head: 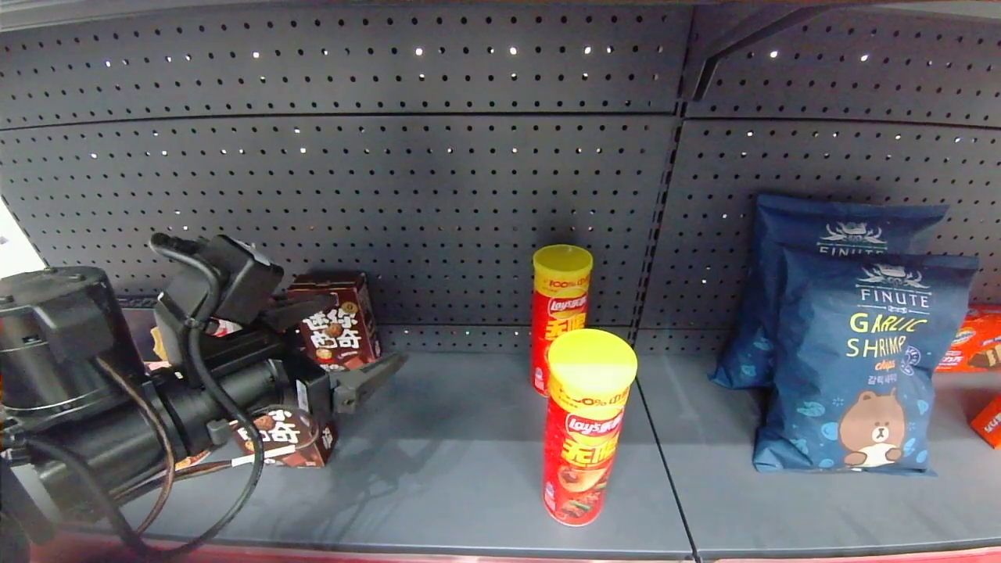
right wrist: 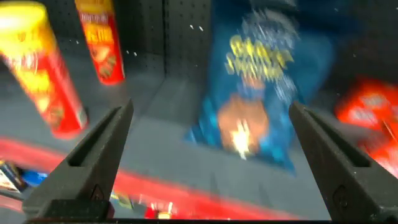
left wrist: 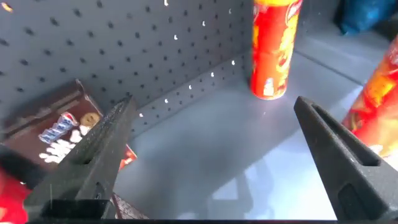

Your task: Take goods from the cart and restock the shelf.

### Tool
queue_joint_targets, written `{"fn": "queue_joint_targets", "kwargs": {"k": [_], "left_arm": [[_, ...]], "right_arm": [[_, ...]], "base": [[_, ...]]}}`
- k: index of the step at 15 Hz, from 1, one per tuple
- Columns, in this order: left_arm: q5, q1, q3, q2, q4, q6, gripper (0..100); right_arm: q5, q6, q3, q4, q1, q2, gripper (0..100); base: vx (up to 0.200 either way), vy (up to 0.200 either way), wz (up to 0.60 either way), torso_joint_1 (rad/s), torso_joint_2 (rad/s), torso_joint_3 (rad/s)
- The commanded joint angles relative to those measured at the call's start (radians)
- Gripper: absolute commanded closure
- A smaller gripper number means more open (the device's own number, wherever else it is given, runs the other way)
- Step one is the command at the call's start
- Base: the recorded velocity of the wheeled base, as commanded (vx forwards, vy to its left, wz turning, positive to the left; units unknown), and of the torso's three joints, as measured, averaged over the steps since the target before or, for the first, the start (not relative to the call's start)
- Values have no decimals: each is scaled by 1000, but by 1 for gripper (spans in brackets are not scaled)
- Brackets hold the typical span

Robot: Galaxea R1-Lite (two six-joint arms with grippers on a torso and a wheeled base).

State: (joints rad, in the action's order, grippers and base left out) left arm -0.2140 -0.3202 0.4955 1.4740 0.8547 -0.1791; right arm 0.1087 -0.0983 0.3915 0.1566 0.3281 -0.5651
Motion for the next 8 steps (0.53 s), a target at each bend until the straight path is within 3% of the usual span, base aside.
{"fn": "queue_joint_targets", "kwargs": {"k": [1,4,8], "left_arm": [[68,-39,-8,-29,1,0,0],[97,-49,5,-14,3,0,0],[104,-59,1,0,9,3,0]], "right_arm": [[62,19,78,248,131,-541,0],[190,109,15,357,302,-717,0],[193,109,49,366,341,-826,0]], "base": [[0,0,0,0,0,0],[0,0,0,0,0,0],[0,0,0,0,0,0]]}}
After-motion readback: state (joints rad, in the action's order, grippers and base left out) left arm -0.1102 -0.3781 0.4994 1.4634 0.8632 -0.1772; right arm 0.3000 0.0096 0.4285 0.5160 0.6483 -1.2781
